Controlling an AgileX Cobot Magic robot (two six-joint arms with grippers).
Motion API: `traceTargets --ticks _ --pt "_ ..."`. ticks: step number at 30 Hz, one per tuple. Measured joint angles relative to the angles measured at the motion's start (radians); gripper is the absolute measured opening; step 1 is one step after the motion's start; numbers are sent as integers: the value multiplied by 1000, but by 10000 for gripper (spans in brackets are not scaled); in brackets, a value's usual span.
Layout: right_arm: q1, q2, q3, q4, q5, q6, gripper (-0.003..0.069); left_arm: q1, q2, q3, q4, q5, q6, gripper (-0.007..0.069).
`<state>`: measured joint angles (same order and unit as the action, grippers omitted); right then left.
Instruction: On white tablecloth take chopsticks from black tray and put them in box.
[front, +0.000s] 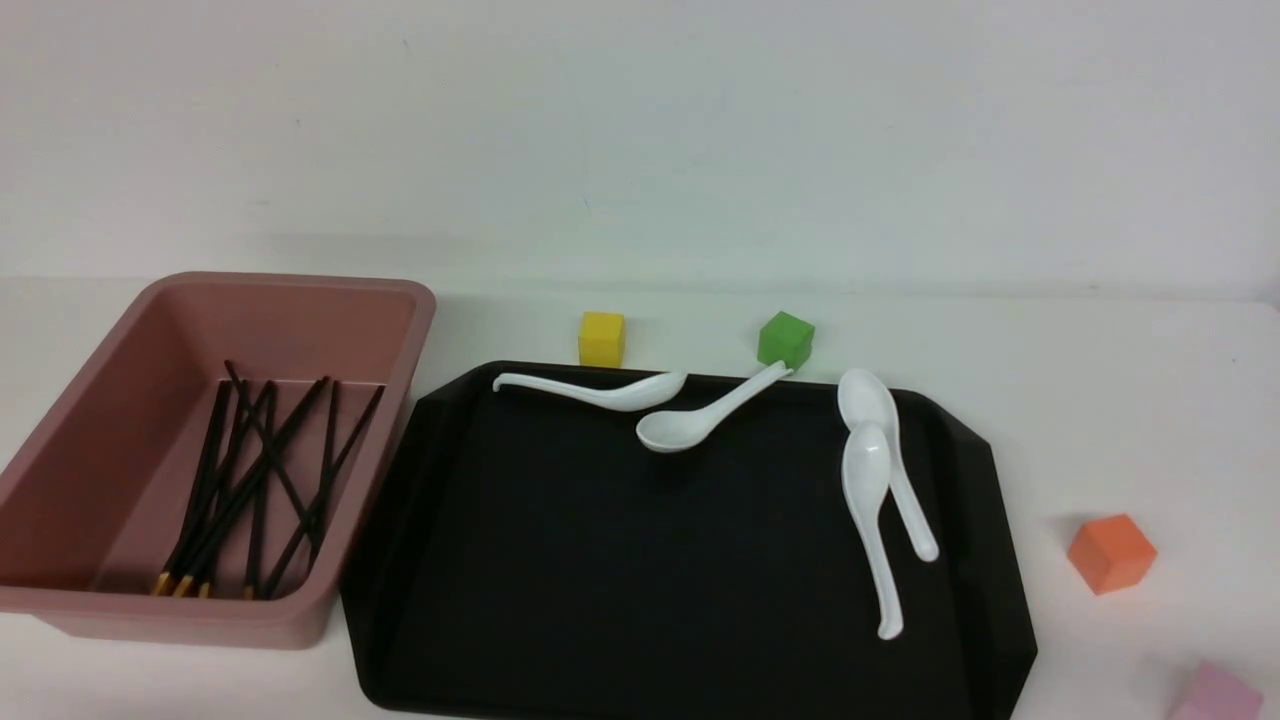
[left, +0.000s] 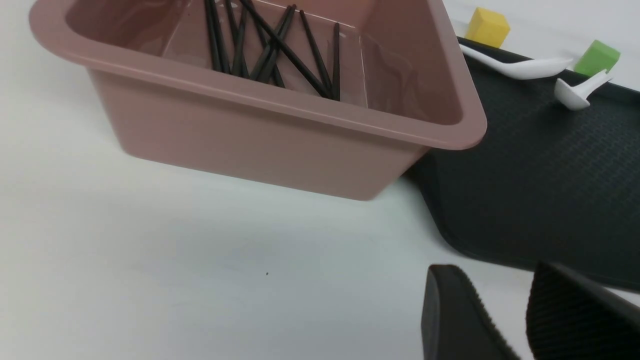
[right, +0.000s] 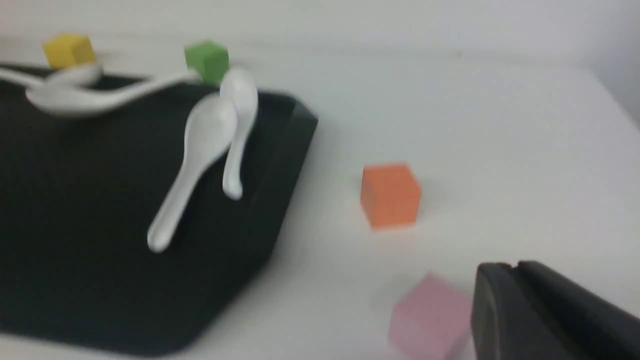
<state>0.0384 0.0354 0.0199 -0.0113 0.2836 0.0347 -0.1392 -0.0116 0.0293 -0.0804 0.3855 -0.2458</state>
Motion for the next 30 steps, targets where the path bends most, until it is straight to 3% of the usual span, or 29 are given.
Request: traceTargets --ticks 8,30 --pt "0 -45 0 -1 77 0 74 0 0 0 0 0 0 238" --pt "0 -45 -2 43 82 0 98 0 0 0 0 0 0 238"
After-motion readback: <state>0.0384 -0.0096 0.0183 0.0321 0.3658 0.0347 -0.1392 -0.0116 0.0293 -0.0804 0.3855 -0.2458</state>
